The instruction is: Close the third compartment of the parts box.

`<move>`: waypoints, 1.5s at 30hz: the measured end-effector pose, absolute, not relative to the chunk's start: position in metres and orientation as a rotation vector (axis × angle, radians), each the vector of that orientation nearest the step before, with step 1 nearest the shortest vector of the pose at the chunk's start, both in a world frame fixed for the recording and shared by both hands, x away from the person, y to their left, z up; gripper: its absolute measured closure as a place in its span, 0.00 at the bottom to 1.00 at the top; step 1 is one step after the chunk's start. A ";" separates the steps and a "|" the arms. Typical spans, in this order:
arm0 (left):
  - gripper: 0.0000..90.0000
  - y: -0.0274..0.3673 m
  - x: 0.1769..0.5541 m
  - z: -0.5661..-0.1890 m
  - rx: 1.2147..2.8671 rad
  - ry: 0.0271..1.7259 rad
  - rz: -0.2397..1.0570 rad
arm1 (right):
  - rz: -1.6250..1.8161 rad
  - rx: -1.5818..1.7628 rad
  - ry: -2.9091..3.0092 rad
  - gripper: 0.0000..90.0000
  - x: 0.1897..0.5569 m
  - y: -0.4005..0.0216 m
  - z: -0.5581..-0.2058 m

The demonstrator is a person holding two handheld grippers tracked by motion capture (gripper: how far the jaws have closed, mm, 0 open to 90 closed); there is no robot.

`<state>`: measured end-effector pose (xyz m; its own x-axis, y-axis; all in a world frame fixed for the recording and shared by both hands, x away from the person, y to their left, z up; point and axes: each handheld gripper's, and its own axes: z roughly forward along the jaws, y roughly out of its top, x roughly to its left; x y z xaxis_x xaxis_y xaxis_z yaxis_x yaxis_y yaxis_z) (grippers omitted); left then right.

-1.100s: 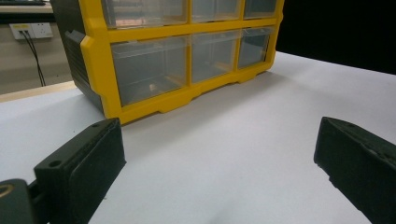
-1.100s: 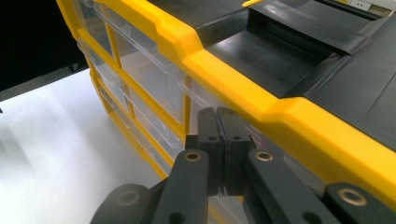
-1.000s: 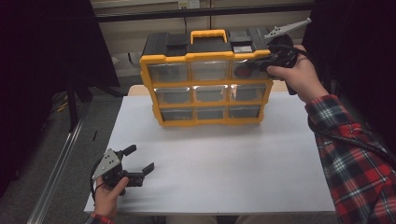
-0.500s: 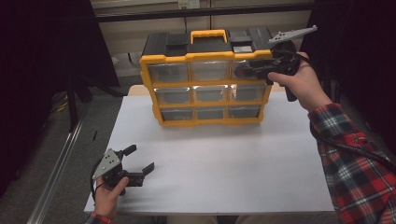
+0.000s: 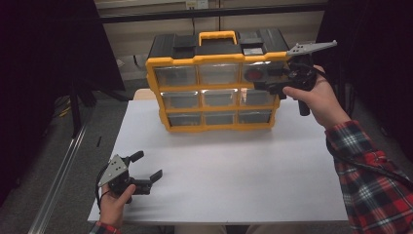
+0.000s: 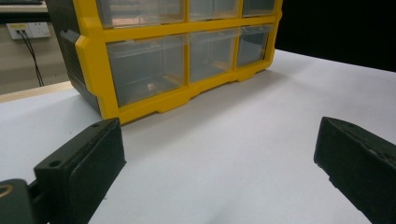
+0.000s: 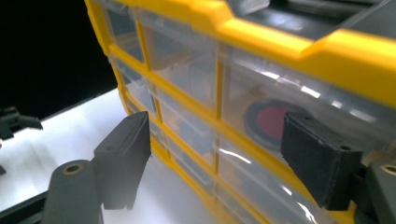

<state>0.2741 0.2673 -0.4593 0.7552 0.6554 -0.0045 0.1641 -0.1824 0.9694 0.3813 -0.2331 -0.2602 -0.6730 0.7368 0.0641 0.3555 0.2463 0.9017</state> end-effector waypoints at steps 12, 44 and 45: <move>0.02 0.267 0.273 -0.460 1.704 0.662 0.482 | 1.438 0.971 2.156 0.14 0.362 -0.230 -0.283; 0.02 0.267 0.273 -0.459 1.718 0.649 0.499 | 1.529 1.027 2.134 0.10 0.325 -0.248 -0.353; 0.02 0.267 0.273 -0.459 1.719 0.649 0.499 | 1.535 1.026 2.133 0.10 0.324 -0.249 -0.356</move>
<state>0.2734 0.2675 -0.4591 0.7544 0.6564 -0.0083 0.1610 -0.1727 0.9717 0.3242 -0.2485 -0.3560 -0.6913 0.7073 0.1476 0.3647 0.1652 0.9163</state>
